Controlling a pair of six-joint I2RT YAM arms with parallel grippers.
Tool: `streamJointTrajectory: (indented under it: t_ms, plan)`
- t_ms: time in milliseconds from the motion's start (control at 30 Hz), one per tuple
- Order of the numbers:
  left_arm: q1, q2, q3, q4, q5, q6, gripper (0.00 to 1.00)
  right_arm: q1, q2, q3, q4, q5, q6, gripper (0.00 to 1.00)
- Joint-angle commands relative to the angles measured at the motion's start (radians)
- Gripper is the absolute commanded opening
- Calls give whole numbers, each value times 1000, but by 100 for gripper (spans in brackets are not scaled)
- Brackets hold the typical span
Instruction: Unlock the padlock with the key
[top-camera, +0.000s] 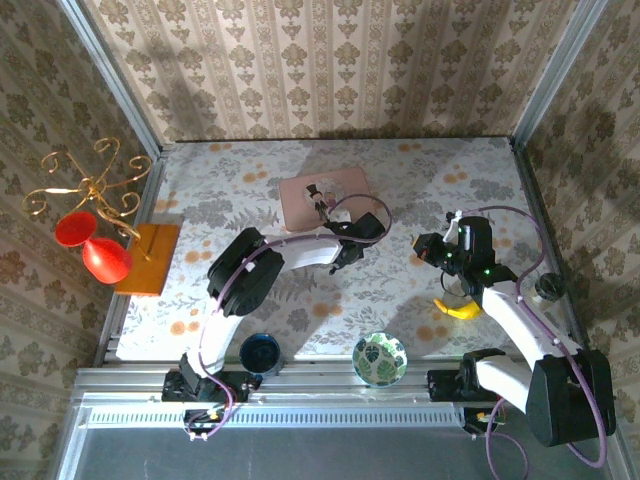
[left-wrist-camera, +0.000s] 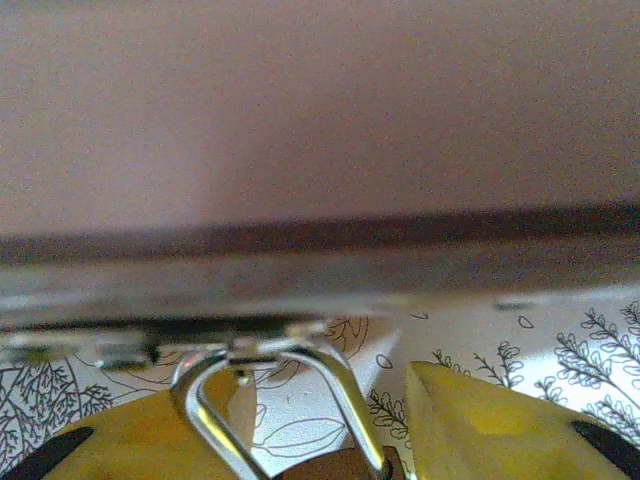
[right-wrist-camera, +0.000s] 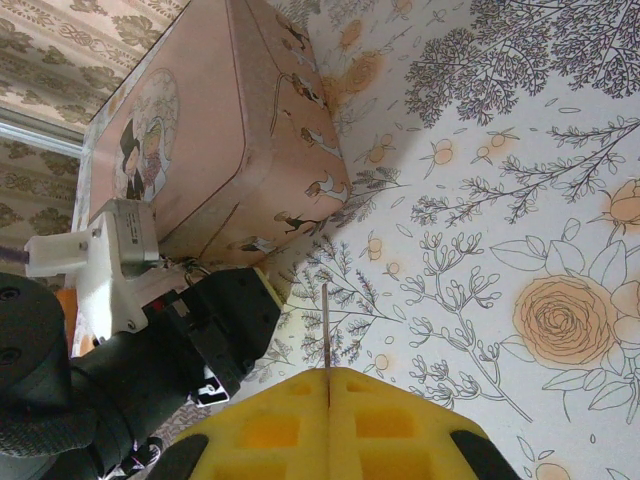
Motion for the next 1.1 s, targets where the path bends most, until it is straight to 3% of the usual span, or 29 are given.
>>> streamJointTrajectory:
  t_ms: [0,167,400,933,1067]
  plan:
    - [6,-45,-12,4,3,13,44,-1,10,16,4,-18,10,0]
    - [9,-57,-31,22,18,-21,50,5,24,7,15,-18,15,0]
    - [12,-63,-54,45,-1,-112,51,13,27,-2,18,-17,16,0]
    - [11,-42,-40,64,-9,-138,44,16,15,-9,11,-14,17,0]
    - [10,-43,-47,67,-3,-140,38,16,12,-16,13,-12,19,0]
